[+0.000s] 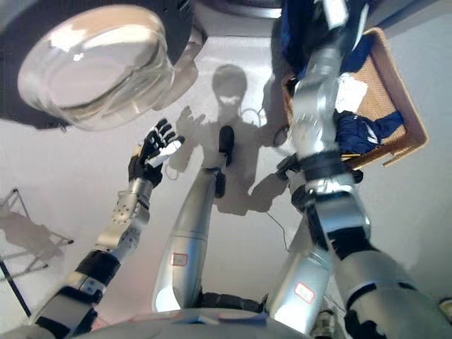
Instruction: Put the clothes in the basket into the washing machine.
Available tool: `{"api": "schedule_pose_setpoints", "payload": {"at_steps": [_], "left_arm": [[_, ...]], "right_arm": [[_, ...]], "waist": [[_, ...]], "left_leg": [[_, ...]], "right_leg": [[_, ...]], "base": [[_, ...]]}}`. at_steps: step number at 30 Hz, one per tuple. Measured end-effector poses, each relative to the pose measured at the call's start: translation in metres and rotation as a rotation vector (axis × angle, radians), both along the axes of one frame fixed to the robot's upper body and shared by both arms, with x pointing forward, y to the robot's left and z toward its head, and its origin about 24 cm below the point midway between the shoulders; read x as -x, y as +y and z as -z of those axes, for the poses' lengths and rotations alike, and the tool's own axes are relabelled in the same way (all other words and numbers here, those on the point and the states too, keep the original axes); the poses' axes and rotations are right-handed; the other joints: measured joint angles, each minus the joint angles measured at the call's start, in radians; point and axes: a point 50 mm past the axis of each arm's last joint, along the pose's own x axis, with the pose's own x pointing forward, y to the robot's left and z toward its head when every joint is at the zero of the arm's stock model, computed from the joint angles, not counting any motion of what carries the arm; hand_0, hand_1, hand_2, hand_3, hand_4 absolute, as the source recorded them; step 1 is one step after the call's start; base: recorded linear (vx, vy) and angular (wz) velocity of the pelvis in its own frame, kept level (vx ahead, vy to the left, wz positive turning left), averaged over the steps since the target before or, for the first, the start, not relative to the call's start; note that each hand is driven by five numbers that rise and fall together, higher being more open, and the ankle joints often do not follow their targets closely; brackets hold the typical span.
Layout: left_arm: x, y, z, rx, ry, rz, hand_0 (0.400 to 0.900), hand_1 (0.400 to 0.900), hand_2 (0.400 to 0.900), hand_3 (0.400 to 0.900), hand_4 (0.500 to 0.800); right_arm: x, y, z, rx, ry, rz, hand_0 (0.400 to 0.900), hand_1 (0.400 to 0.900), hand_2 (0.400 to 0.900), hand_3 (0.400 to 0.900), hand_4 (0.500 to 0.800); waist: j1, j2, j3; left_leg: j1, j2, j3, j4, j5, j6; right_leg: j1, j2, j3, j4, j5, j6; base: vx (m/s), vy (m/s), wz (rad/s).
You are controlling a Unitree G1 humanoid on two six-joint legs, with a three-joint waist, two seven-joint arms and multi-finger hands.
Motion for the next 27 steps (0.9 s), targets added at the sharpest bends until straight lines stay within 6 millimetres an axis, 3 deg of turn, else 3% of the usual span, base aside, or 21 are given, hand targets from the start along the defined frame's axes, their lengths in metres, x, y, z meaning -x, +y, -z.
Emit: {"api": "schedule_pose_setpoints", "payload": {"at_steps": [3,8,12,14,17,20,23,27], "left_arm": [[0.004,-0.002,0.01,0.041,0.031,-0.026,0.9,0.9,0.9,0.9,0.8],[0.011,-0.007,0.033,0.128,0.11,-0.071,0.9,0.9,0.9,0.9,0.8],[0.03,-0.001,0.073,0.151,0.289,-0.124,0.9,0.9,0.9,0.9,0.8],[0.054,0.006,0.099,0.164,0.399,-0.173,0.9,0.9,0.9,0.9,0.8],[0.087,0.012,0.129,0.165,0.563,-0.215,0.9,0.9,0.9,0.9,0.8],[0.111,0.011,0.147,0.137,0.679,-0.201,0.9,0.9,0.9,0.9,0.8],[0.13,0.013,0.159,0.094,0.769,-0.188,0.9,0.9,0.9,0.9,0.8],[0.15,0.015,0.17,0.088,0.863,-0.214,0.9,0.9,0.9,0.9,0.8]], "right_arm": [[0.008,-0.005,0.055,0.02,0.16,0.016,0.9,0.9,0.9,0.9,0.8],[0.027,-0.009,0.114,0.115,0.338,0.027,0.9,0.9,0.9,0.9,0.8],[0.046,-0.014,0.171,0.274,0.538,0.011,0.9,0.9,0.9,0.9,0.8],[0.071,-0.021,0.219,0.311,0.714,0.012,0.9,0.9,0.9,0.9,0.8],[0.107,-0.031,0.274,0.268,0.968,0.031,0.9,0.9,0.9,0.9,0.8],[0.155,-0.043,0.32,0.251,1.211,0.03,0.9,0.9,0.9,0.9,0.8],[0.194,-0.047,0.347,0.261,1.383,0.002,0.9,0.9,0.9,0.9,0.8],[0.225,-0.049,0.363,0.259,1.51,-0.014,0.9,0.9,0.9,0.9,0.8]], "waist": [[-0.033,0.0,0.0],[-0.09,-0.006,-0.003],[-0.109,-0.027,-0.03],[-0.121,-0.052,-0.113],[-0.125,-0.073,-0.179],[-0.124,-0.076,-0.238],[-0.123,-0.074,-0.315],[-0.127,-0.072,-0.392]], "left_leg": [[0.086,0.006,0.023,-0.049,0.0,0.005],[0.272,0.022,0.045,-0.117,-0.011,0.003],[0.474,0.034,0.063,-0.207,-0.003,-0.003],[0.547,0.043,0.072,-0.271,-0.005,-0.018],[0.711,0.046,0.077,-0.384,0.009,-0.028],[0.858,0.045,0.088,-0.495,0.037,-0.025],[0.948,0.049,0.1,-0.571,0.042,-0.027],[1.046,0.046,0.122,-0.63,0.042,-0.029]], "right_leg": [[0.074,0.025,0.016,-0.067,0.024,0.015],[0.249,0.06,0.023,-0.157,0.042,0.04],[0.442,0.112,0.02,-0.275,0.072,0.063],[0.507,0.134,0.014,-0.348,0.085,0.078],[0.659,0.169,0.009,-0.463,0.109,0.102],[0.809,0.207,-0.008,-0.596,0.158,0.093],[0.903,0.232,-0.012,-0.697,0.187,0.104],[1.001,0.25,-0.008,-0.782,0.208,0.114]], "base": [[-0.01,0.039,-0.23],[0.04,0.011,-0.21],[0.15,-0.02,-0.19],[0.17,-0.016,-0.16],[0.17,-0.004,-0.17],[0.15,-0.016,-0.02],[0.16,-0.006,-0.08],[0.12,-0.001,-0.15]]}}
